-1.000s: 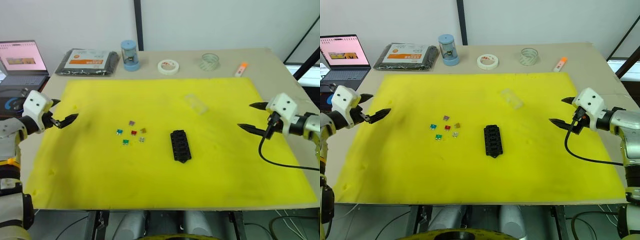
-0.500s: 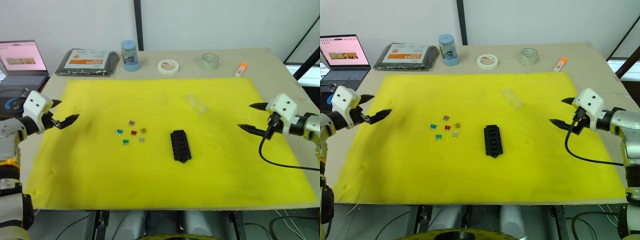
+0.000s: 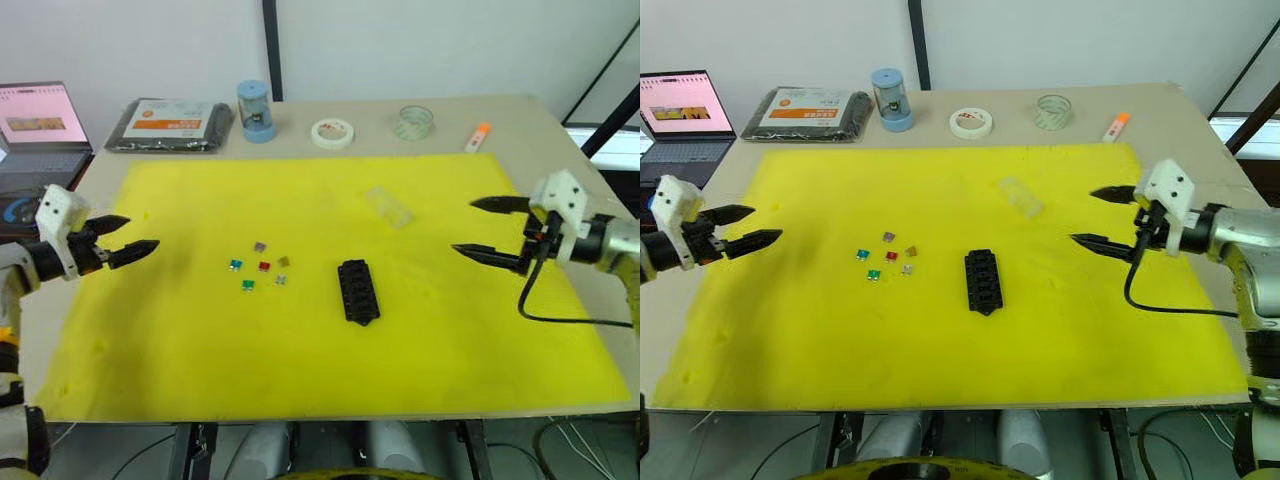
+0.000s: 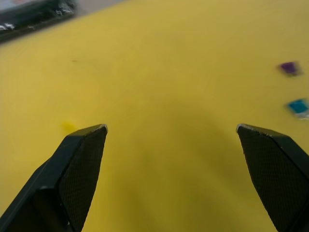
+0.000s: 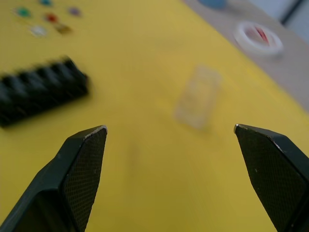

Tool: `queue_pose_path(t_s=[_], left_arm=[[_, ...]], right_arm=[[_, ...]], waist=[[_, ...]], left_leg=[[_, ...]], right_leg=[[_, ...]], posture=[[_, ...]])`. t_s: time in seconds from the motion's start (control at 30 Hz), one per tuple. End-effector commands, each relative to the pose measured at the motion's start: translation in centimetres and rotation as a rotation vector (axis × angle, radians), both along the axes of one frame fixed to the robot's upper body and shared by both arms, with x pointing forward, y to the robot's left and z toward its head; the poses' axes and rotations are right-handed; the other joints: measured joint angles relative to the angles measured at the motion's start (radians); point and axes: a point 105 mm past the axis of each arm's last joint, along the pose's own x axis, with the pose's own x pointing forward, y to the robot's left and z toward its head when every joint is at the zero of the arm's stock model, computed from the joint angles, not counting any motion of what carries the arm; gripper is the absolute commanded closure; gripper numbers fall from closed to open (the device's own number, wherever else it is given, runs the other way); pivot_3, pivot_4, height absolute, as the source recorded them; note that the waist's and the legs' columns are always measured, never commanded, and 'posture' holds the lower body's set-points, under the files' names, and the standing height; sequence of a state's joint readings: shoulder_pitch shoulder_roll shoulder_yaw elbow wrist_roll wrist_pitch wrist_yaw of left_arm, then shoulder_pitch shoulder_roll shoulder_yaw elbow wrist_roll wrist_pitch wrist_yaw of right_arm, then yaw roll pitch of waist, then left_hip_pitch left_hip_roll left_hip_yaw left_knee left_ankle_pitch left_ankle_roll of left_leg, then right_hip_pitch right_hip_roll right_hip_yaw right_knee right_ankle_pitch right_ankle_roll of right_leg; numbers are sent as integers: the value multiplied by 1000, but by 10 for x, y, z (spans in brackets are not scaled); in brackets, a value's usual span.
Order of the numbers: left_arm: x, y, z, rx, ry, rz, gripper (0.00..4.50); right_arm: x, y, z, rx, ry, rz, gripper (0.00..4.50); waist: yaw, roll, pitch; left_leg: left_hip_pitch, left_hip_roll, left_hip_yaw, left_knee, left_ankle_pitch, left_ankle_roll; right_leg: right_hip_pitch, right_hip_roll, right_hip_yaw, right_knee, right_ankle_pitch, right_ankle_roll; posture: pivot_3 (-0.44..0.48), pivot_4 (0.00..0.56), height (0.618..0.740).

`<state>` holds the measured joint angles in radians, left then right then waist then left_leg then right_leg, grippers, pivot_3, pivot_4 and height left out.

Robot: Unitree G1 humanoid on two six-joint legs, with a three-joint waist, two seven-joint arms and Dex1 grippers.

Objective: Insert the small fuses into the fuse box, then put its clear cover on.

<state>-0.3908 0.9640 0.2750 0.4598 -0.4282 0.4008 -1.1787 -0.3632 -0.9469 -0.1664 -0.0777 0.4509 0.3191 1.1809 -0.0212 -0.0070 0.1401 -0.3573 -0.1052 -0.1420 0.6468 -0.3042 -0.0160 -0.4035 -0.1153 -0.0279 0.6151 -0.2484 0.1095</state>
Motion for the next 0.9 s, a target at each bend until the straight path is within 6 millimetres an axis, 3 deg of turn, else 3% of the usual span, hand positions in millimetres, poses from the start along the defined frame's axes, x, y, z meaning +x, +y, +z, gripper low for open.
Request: queue_pose_path(t_s=[0.03,0.2,0.3,0.37,0.53,0.77,0.9], left_arm=[[-14,-10,24,-134,58,-38,0],[-31,-43,18,-483,406,-74,0],[-32,-64,13,-633,613,-79,0],[-32,-74,6,-633,727,-68,0],[-9,-90,-3,-789,797,-54,0],[0,-102,-29,-765,864,-14,0],[6,-101,-28,-761,839,-6,0]], right_arm=[[-22,60,15,31,-55,201,44],[-36,113,16,33,-91,342,44],[-36,125,14,30,-86,358,44],[-34,129,14,30,-91,360,44],[-26,134,10,27,-107,345,44],[-27,138,7,37,-101,330,44],[-27,137,9,37,-95,315,44]], waist=[[3,-1,0],[11,-1,0],[15,-4,-1],[13,-5,-1],[7,-5,-2],[6,-6,-2],[9,-6,-2]], left_leg=[[0,0,0,0,0,0],[0,-1,0,1,-1,1],[0,-2,-2,1,-1,2],[0,-3,-3,2,-2,3],[0,-2,-1,2,-1,1],[1,-2,-1,1,-1,0],[0,-3,-1,1,-1,0]], right_leg=[[0,1,0,0,0,0],[0,2,0,0,0,0],[-3,3,0,1,0,0],[-2,3,-1,1,0,0],[-2,3,1,5,0,0],[-5,3,2,4,0,-1],[-5,2,3,4,1,-1]], posture=[[0,150,740],[0,150,740],[0,150,740],[0,150,740],[0,150,740],[0,150,740],[0,150,740]])
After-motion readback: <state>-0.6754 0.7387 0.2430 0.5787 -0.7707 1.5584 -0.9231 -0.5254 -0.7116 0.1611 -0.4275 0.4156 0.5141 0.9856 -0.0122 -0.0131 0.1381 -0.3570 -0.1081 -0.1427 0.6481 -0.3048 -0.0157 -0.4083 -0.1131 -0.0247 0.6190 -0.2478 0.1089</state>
